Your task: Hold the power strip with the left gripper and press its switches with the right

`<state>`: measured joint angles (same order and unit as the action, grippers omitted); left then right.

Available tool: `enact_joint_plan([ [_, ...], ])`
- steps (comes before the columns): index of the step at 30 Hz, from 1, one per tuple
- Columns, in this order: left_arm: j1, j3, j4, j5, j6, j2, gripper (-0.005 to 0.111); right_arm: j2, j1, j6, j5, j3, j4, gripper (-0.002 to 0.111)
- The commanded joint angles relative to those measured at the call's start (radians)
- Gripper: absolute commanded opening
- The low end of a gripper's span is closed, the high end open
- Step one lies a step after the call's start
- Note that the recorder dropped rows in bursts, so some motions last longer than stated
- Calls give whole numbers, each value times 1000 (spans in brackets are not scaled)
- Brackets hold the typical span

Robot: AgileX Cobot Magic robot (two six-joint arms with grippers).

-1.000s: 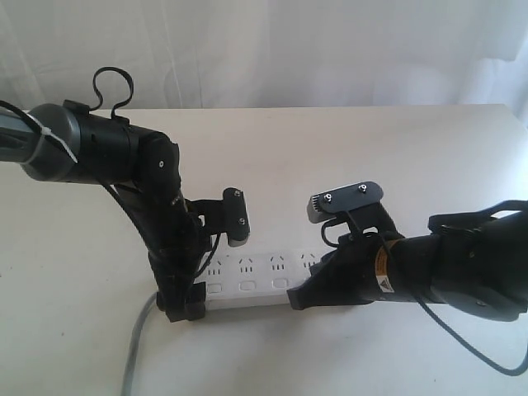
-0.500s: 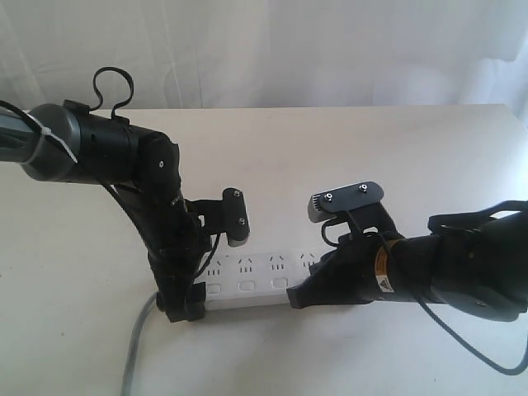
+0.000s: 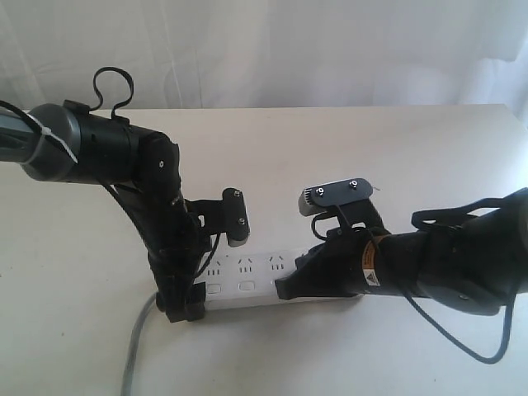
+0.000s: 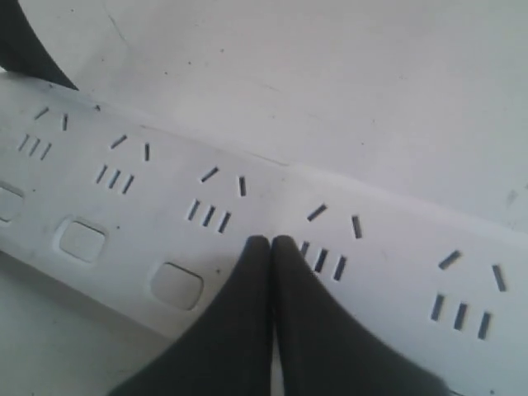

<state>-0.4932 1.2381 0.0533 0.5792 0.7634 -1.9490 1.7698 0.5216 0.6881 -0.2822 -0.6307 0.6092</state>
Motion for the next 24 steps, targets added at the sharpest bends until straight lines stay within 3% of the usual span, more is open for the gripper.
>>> enact_joint_plan([
  [1, 2, -31, -43, 102, -5, -44, 0, 22, -4, -7, 191, 23, 17, 0],
  [8, 2, -31, -43, 101, -5, -44, 0, -27, -4, 23, 282, 25, 17, 0],
  [24, 2, -31, -43, 89, -5, -44, 0, -56, 57, 32, 195, 27, 15, 0],
])
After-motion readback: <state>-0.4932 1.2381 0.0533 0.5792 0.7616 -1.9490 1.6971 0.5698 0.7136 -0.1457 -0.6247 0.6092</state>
